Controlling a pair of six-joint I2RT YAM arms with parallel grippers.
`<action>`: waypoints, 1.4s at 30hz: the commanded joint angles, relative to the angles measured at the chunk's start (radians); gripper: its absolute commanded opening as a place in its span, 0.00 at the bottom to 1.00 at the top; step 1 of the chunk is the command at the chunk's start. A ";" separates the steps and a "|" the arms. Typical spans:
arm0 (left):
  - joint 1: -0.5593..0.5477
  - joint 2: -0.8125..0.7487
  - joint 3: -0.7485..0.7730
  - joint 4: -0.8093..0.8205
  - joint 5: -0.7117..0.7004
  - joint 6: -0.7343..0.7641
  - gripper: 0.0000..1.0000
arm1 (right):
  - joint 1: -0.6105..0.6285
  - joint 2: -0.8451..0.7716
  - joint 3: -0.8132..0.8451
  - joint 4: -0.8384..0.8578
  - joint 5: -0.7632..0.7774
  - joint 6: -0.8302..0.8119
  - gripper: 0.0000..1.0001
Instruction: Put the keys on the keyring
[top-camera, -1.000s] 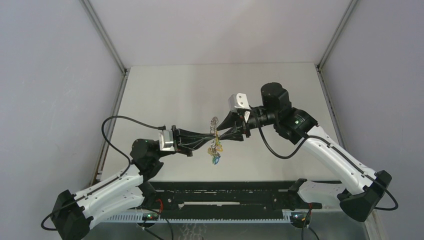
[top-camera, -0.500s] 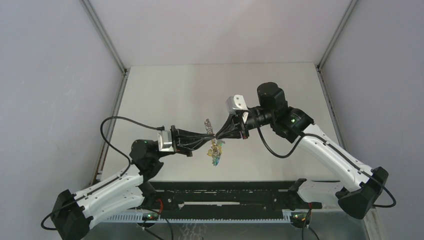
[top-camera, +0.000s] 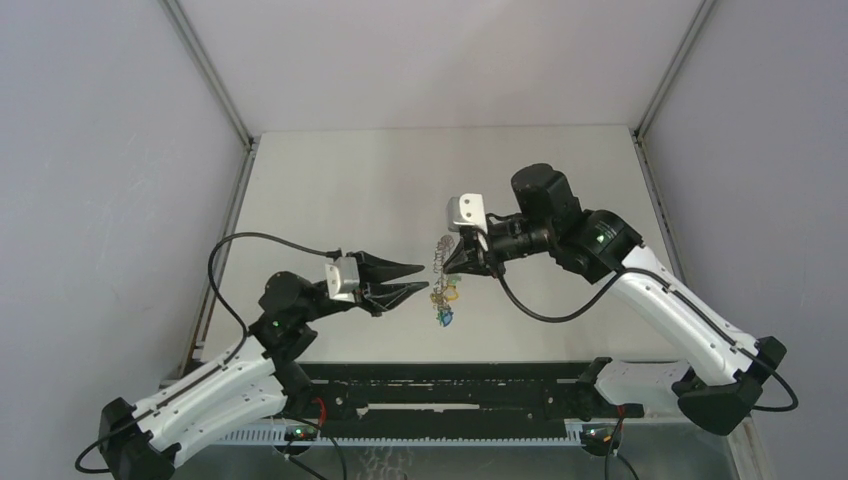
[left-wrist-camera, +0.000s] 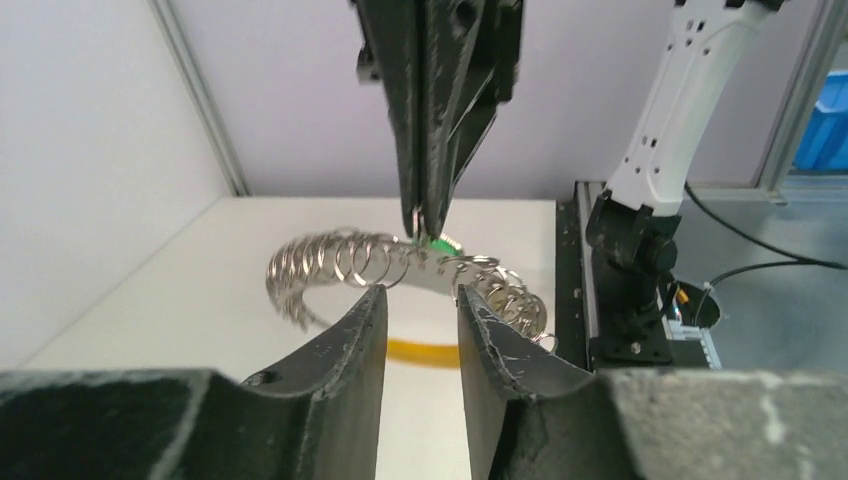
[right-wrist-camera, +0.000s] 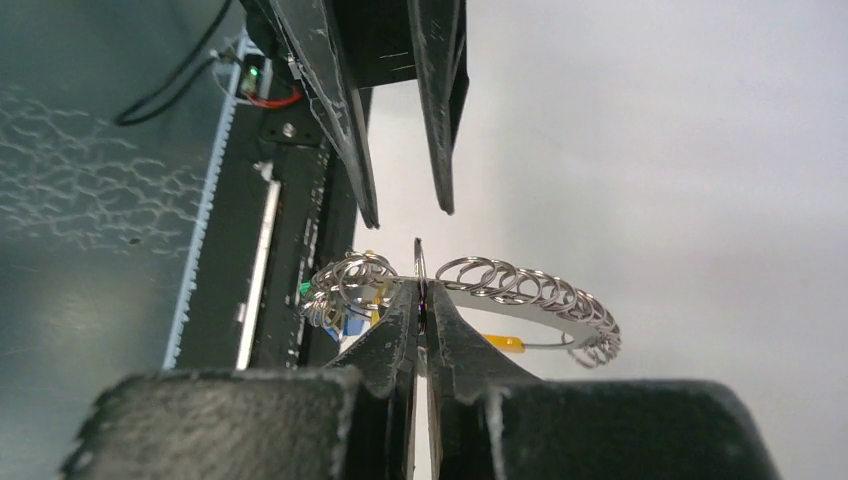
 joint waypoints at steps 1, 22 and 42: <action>-0.005 -0.014 0.114 -0.247 -0.034 0.078 0.38 | 0.081 0.033 0.145 -0.201 0.234 -0.106 0.00; -0.027 0.123 0.182 -0.228 0.077 0.078 0.38 | 0.273 0.205 0.359 -0.427 0.568 -0.138 0.00; -0.040 0.179 0.192 -0.198 0.056 0.088 0.22 | 0.303 0.209 0.356 -0.414 0.558 -0.151 0.00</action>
